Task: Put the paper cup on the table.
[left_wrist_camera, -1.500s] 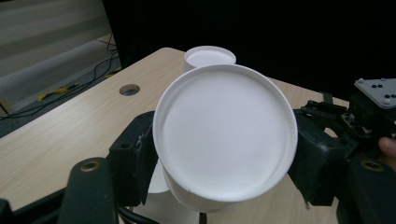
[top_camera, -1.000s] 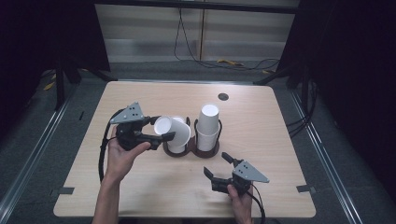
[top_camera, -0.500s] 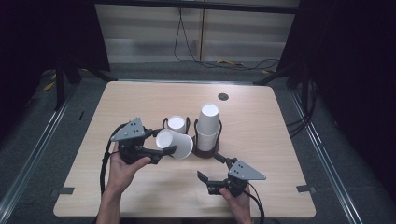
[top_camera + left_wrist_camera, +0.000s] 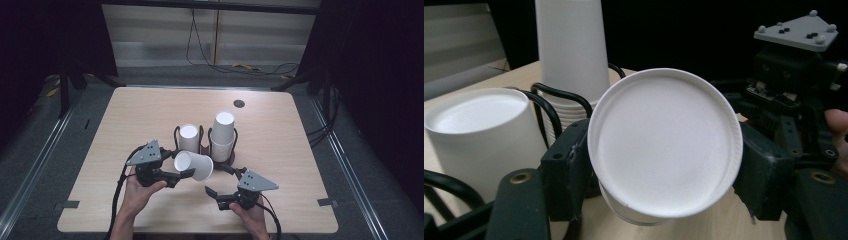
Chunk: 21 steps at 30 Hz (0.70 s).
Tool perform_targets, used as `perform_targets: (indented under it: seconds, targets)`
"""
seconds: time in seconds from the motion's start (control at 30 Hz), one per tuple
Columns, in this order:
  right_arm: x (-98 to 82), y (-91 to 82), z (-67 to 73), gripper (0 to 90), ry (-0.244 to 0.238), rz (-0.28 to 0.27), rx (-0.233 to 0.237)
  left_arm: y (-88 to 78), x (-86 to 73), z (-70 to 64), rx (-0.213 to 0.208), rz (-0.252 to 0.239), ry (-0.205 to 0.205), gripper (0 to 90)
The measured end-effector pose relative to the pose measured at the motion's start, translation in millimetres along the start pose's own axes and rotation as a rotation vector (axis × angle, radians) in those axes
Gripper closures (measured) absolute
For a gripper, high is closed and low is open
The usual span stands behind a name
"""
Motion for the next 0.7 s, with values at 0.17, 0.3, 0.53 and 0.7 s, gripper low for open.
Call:
perform_targets:
  seconds: [0.17, 0.3, 0.53, 0.7]
  targets:
    - [-0.6, 2.7, 1.2, 13.0, -0.014, 0.009, 0.036, 5.8, -14.1, 0.3, -0.034, 0.019, -0.046, 32.6]
    - [-2.9, 5.5, 2.6, 12.9, -0.014, 0.020, 0.070, 10.1, -19.5, -2.6, -0.060, 0.019, -0.061, 32.6]
    - [-8.2, 9.0, 3.7, 12.9, -0.020, 0.043, 0.111, 13.0, -24.0, -7.7, -0.097, 0.028, -0.091, 32.6]
    - [-10.3, 12.5, 4.3, 12.9, -0.021, 0.044, 0.126, 10.9, -22.6, -8.8, -0.104, 0.028, -0.093, 32.7]
Point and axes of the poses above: each handheld gripper's, and its own axes: y roughly forward along the jaws, x roughly out of its top, z roughly to its left, the point moved 9 cm from there along y, roughly forward along the jaws, and after that the axes turned 4 degrees about -y, right-handed, at the moved point
